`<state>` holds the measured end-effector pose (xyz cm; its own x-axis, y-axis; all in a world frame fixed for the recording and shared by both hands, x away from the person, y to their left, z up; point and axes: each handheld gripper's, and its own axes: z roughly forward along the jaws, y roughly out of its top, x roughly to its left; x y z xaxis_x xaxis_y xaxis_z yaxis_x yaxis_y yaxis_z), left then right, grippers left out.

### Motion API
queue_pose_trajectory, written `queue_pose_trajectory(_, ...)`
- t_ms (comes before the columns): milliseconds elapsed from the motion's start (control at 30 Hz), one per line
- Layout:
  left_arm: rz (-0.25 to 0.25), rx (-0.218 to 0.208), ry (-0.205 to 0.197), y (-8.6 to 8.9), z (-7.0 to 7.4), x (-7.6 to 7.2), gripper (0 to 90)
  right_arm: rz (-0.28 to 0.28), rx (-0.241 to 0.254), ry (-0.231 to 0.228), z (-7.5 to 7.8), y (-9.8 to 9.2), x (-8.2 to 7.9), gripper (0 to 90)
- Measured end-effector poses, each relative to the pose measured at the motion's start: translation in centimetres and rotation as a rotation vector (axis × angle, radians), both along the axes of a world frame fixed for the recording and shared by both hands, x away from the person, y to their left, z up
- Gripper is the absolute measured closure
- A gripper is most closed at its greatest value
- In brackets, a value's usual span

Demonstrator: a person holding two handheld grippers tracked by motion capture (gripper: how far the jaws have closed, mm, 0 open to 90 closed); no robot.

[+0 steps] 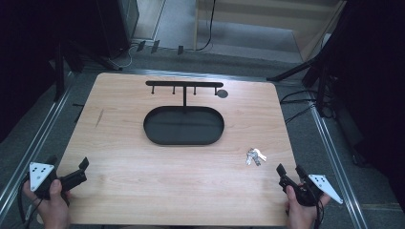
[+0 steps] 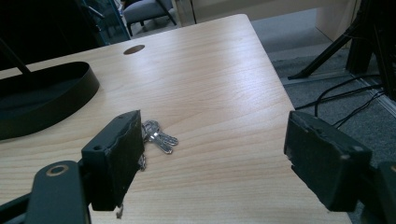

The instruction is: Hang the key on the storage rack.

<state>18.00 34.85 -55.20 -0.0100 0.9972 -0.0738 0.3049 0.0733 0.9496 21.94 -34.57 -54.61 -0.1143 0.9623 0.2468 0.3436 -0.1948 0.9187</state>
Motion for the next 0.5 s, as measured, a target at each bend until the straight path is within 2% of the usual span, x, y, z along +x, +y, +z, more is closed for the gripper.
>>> queue_pose_trajectory(167, -0.001, 0.008, -0.002, -0.1, 0.0, 0.0, 0.0, -0.012, -0.008, 0.011, 0.0, 0.1, 0.1, 22.0)
queue_pose_trajectory(300, -0.002, 0.008, -0.004, -0.1, 0.0, -0.1, 0.0, 0.015, -0.039, 0.073, 0.2, 0.2, 0.7, 29.0)
queue_pose_trajectory(367, -0.001, 0.011, -0.006, -0.1, 0.0, 0.0, 0.0, 0.036, -0.081, 0.118, 0.6, 0.5, 1.1, 29.5)
queue_pose_trajectory(500, -0.001, 0.01, -0.004, -0.1, 0.0, 0.0, 0.0, 0.085, -0.156, 0.162, 2.1, 1.4, 2.2, 29.5)
